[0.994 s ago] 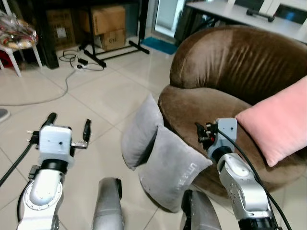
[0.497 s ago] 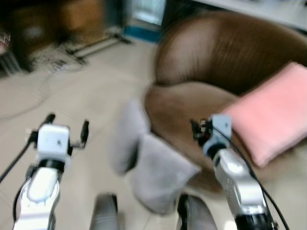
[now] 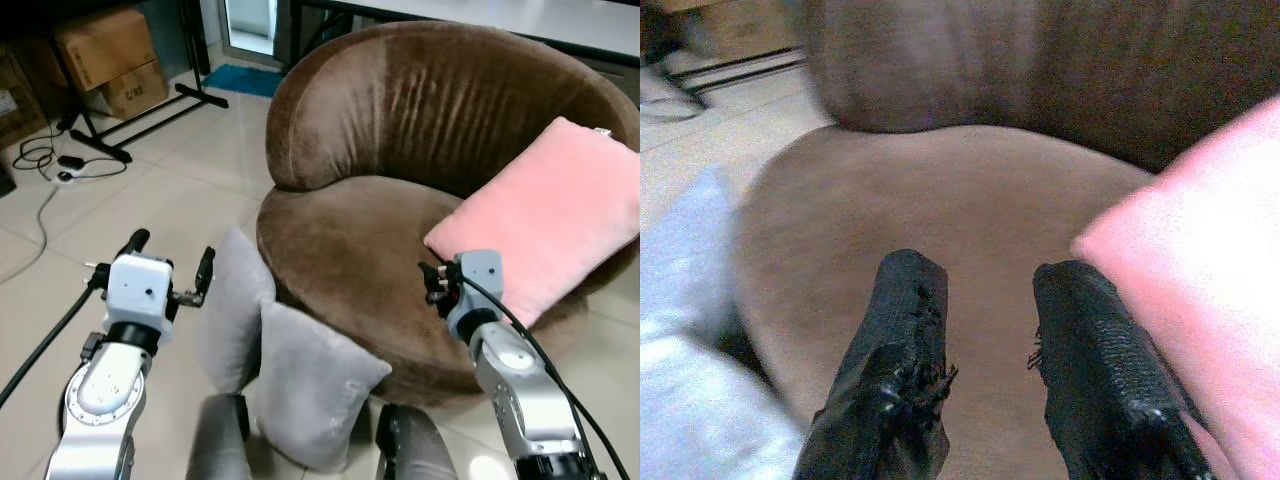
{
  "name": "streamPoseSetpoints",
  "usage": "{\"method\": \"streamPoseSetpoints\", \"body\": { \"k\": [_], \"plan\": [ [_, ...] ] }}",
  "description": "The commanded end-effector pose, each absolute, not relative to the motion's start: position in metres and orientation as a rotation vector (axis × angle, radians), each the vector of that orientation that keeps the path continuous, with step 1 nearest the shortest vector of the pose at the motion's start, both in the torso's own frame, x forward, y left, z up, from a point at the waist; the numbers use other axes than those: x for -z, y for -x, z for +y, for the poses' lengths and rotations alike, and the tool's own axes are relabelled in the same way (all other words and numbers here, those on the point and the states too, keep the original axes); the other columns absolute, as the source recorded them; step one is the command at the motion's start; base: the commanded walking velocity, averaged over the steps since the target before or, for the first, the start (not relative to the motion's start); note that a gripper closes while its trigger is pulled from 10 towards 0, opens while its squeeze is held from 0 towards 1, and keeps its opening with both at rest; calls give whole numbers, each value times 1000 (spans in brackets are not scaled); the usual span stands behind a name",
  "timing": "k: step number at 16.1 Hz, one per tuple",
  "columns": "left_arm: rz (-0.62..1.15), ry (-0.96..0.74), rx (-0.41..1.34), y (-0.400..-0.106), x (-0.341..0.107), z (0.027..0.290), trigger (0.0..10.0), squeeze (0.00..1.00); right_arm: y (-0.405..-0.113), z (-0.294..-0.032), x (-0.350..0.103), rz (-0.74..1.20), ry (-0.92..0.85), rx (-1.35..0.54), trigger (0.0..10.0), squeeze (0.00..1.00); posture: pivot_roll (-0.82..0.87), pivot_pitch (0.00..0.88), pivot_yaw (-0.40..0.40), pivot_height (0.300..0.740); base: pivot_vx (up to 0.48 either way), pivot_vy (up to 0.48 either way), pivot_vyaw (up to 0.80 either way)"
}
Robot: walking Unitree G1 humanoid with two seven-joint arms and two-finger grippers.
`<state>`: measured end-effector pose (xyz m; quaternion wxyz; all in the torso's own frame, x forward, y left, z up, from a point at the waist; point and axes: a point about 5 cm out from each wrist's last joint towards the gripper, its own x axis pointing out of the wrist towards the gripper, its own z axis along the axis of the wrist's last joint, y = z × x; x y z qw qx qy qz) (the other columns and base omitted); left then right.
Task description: Move the pillow to the sofa from floor
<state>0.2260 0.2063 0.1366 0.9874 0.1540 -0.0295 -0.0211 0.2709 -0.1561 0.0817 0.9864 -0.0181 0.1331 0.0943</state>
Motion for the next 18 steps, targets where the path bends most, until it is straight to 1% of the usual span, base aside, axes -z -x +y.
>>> {"method": "streamPoseSetpoints", "body": {
  "k": [1,2,4,5,6,9,10,13,14,15,18],
  "plan": [
    [-60,-324,31,-224,-139,211,10000,0,-273,-144,-85,264,38,-253,10000,0,141,0,-46,565,0,0,800],
    [-55,-327,38,-222,-140,211,10000,0,-272,-141,-82,281,38,-297,10000,0,151,0,-42,565,0,0,800],
    [-26,-340,97,-215,-140,212,10000,0,-268,-134,-71,330,31,-381,10000,0,177,0,-21,565,0,0,0],
    [-19,-341,107,-213,-140,213,10000,0,-267,-134,-70,339,28,-385,10000,0,180,2,-18,565,0,0,0],
    [16,-356,170,-208,-137,212,10000,0,-268,-129,-62,360,47,-414,10000,0,186,34,-9,565,0,0,0],
    [45,-387,233,-203,-136,212,10000,0,-270,-120,-52,399,66,-446,10000,0,196,62,-23,565,0,0,0],
    [47,-403,253,-204,-136,211,10000,0,-275,-114,-48,414,35,-436,10000,0,194,80,-33,565,0,0,0],
    [48,-402,275,-203,-137,208,10000,0,-281,-111,-44,417,4,-394,10000,0,181,110,-38,565,0,0,0],
    [44,-401,293,-201,-138,206,10000,0,-284,-109,-45,403,-53,-349,10000,0,176,119,-38,555,0,0,0],
    [38,-401,300,-199,-140,205,10000,0,-284,-109,-47,392,-66,-337,10000,0,178,120,-42,545,0,0,0],
    [41,-401,311,-195,-141,205,10000,0,-286,-109,-41,400,-47,-324,10000,0,188,134,-53,520,0,0,0]
  ]
}}
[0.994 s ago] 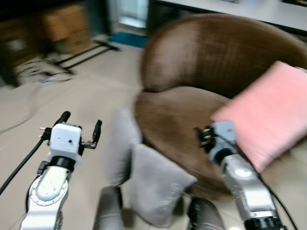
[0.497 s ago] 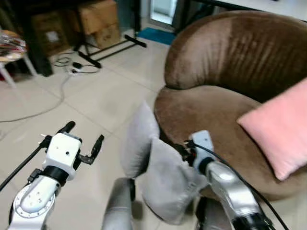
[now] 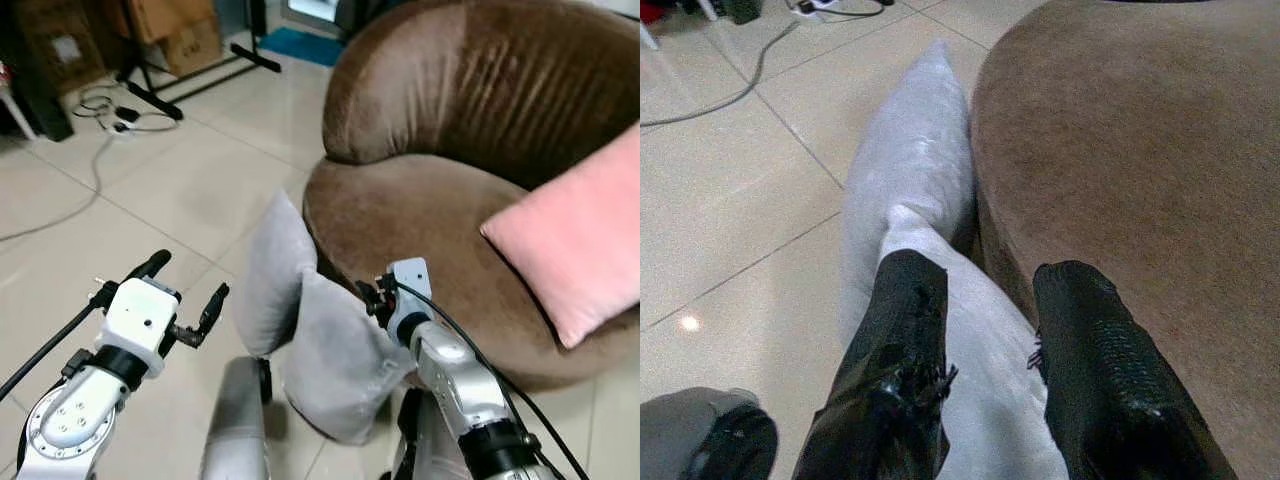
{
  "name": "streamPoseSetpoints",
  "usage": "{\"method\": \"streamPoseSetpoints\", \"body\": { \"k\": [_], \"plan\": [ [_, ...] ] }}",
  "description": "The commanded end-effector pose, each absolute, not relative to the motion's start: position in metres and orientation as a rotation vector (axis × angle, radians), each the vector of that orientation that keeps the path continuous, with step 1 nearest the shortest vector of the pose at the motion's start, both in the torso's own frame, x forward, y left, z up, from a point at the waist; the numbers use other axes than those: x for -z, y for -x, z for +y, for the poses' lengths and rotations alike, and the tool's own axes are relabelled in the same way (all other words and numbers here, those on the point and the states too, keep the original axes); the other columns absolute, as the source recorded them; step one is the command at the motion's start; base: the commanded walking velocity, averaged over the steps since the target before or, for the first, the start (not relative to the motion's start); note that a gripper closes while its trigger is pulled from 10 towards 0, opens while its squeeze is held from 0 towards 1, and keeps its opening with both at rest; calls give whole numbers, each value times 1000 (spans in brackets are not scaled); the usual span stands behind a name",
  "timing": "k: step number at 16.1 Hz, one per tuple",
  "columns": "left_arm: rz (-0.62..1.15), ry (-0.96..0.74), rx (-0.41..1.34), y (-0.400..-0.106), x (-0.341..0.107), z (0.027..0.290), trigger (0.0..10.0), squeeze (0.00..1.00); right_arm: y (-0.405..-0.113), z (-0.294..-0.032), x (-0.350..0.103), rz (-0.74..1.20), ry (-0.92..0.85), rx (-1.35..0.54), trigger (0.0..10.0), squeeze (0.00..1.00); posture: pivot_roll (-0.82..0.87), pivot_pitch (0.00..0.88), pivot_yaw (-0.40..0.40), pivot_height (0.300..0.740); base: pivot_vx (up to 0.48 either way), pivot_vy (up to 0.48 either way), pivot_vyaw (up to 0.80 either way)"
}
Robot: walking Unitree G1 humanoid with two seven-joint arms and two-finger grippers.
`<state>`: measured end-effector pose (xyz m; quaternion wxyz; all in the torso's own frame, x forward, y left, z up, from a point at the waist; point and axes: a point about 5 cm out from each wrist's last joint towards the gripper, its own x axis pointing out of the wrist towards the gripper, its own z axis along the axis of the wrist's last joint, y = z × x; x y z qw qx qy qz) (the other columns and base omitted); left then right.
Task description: Move the pillow to the sofa from floor
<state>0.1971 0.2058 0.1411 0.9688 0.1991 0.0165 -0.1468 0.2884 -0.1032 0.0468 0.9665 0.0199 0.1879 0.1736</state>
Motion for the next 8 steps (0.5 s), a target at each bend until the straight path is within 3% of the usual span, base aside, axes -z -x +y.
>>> {"method": "streamPoseSetpoints", "body": {
  "k": [1,4,5,6,7,8],
  "plan": [
    [49,-401,316,-192,-141,206,10000,0,-289,-110,-41,391,-24,-309,10000,0,187,133,-54,510,0,0,0],
    [60,-407,325,-188,-140,207,10000,0,-292,-112,-43,378,-24,-285,10000,0,188,134,-65,505,0,0,0],
    [64,-408,332,-187,-140,206,10000,0,-293,-111,-44,354,-55,-302,10000,702,190,133,-69,505,0,0,0],
    [65,-408,334,-186,-140,206,10000,0,-294,-111,-45,345,-62,-306,10000,702,190,133,-69,505,0,0,0],
    [77,-405,358,-185,-138,204,10000,0,-298,-111,-43,339,-29,-319,10000,1000,192,133,-67,505,0,0,0],
    [85,-400,382,-184,-137,202,10000,0,-303,-111,-40,347,11,-323,10000,1000,199,137,-63,505,0,0,0]
  ]
}}
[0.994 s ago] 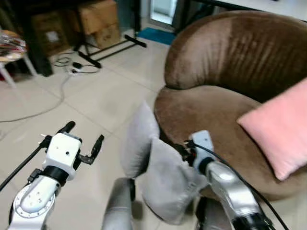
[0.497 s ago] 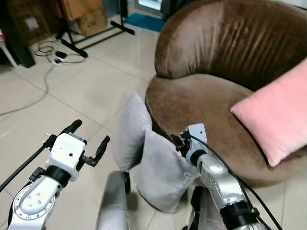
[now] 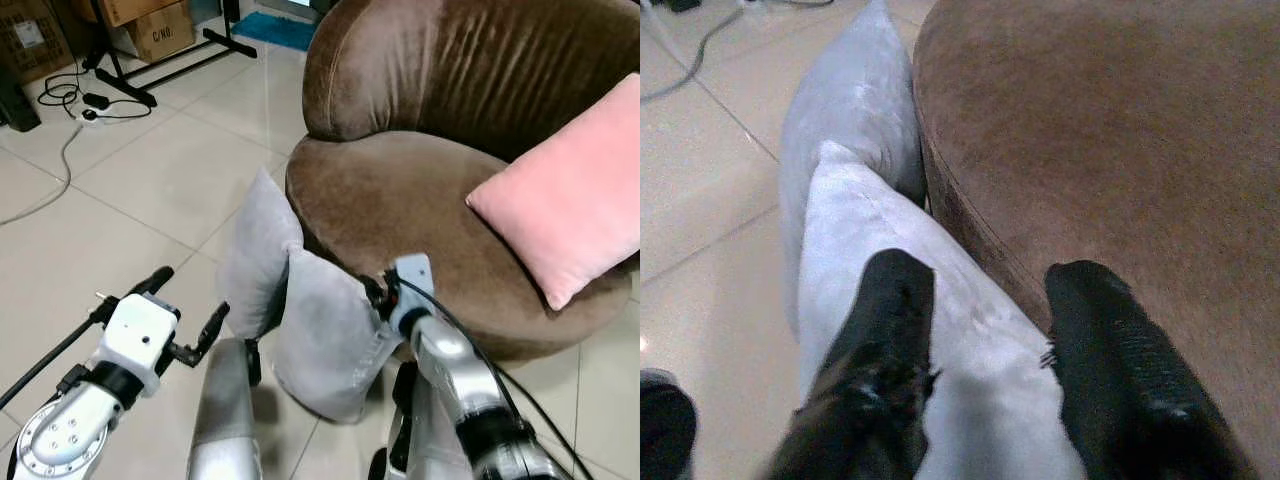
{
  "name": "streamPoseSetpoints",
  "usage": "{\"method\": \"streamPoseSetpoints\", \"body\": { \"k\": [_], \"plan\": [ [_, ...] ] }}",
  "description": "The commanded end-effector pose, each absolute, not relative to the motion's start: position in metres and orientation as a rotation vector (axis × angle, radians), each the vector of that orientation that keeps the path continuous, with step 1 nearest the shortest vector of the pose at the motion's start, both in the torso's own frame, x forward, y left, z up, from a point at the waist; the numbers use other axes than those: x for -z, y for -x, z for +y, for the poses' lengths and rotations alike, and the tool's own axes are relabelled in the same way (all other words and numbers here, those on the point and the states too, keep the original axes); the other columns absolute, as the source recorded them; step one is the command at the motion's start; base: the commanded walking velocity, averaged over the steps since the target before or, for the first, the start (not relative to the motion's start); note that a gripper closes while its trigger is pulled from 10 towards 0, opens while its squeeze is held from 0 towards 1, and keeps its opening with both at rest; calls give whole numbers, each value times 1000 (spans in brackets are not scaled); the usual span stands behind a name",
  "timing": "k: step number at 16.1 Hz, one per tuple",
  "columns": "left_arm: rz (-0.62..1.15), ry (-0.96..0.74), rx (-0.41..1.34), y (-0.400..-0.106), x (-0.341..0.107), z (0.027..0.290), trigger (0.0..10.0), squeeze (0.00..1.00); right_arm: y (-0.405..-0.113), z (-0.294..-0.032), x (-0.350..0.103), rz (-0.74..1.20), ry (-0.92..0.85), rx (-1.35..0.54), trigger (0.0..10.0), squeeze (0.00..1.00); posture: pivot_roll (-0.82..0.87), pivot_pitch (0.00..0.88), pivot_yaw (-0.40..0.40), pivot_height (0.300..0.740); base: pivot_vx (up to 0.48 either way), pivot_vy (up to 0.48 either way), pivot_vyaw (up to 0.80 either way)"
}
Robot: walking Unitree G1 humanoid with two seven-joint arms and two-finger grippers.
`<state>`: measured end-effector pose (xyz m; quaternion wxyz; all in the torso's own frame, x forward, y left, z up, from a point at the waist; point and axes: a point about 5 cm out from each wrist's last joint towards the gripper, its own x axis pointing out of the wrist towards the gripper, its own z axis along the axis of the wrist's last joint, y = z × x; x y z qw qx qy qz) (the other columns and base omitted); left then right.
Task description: Move the pillow to the sofa from floor
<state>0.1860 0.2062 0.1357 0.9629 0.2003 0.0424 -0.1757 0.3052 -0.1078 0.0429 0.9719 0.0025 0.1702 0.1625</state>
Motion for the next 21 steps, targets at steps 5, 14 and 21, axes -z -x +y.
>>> {"method": "streamPoseSetpoints", "body": {
  "k": [5,14,21],
  "plan": [
    [158,-307,621,-182,-135,191,10000,0,-311,-107,-19,514,271,-477,10000,1000,218,150,-57,505,0,0,0],
    [258,-322,795,-175,-138,195,10000,0,-302,-129,5,696,489,-359,10000,0,242,181,-18,505,0,0,0],
    [304,-315,830,-169,-136,197,10000,0,-291,-110,13,725,468,-505,0,0,253,178,-33,505,0,0,0]
  ]
}}
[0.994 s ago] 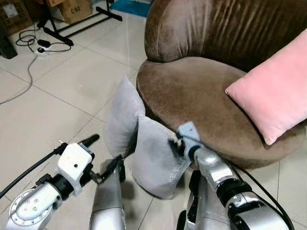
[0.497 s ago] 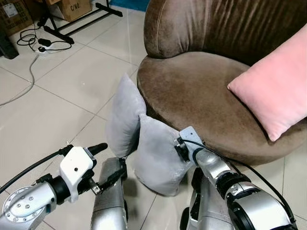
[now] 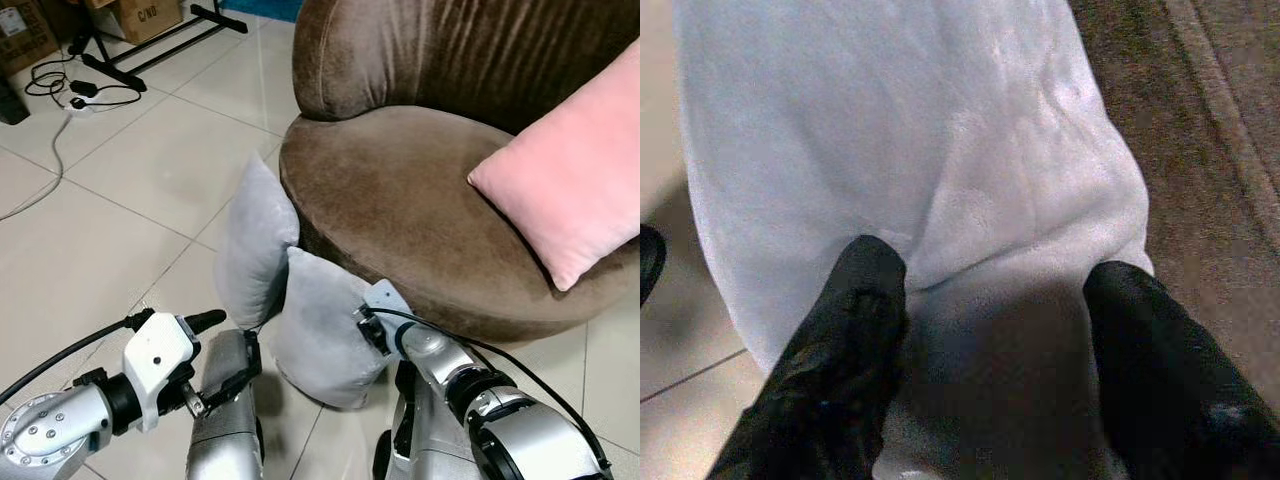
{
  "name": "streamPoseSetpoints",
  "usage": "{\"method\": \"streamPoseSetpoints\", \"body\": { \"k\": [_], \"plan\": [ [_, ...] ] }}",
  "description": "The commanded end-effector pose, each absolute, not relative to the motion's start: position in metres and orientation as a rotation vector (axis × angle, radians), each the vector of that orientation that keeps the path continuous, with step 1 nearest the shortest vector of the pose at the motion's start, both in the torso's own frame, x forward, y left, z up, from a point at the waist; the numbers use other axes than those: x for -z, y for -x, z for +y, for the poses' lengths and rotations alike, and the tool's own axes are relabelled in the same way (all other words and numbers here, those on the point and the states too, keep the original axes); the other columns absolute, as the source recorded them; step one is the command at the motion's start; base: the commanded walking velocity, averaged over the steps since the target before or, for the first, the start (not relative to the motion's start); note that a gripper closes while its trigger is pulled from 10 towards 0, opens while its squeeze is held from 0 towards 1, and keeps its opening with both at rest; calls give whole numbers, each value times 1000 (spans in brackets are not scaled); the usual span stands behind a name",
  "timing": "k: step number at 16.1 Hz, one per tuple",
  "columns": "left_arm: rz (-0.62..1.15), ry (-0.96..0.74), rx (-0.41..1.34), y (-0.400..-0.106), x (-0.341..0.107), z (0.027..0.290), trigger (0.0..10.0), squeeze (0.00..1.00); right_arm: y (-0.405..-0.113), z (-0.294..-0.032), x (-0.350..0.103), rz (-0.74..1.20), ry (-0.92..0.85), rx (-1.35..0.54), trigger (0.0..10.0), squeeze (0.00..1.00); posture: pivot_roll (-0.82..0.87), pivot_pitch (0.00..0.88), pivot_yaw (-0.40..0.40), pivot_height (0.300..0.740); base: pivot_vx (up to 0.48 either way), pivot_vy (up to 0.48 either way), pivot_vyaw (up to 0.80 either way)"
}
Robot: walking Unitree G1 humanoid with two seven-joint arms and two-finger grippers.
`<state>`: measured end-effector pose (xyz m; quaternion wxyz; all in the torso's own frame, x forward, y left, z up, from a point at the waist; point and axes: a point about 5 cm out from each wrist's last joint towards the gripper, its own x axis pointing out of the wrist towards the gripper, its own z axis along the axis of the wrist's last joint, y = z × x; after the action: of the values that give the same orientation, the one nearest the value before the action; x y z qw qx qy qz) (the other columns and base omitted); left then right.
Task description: Move the pillow to the sofa from floor
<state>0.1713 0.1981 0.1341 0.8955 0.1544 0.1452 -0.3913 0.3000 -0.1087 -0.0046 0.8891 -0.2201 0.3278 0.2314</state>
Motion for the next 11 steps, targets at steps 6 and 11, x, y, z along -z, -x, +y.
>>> {"method": "streamPoseSetpoints", "body": {
  "k": [6,11],
  "plan": [
    [319,-302,853,-165,-135,193,10000,0,-290,-106,14,720,493,-532,0,0,248,175,-40,505,0,0,0],
    [324,-297,859,-164,-135,192,10000,0,-288,-105,16,723,499,-534,0,0,249,174,-40,505,0,0,0]
  ]
}}
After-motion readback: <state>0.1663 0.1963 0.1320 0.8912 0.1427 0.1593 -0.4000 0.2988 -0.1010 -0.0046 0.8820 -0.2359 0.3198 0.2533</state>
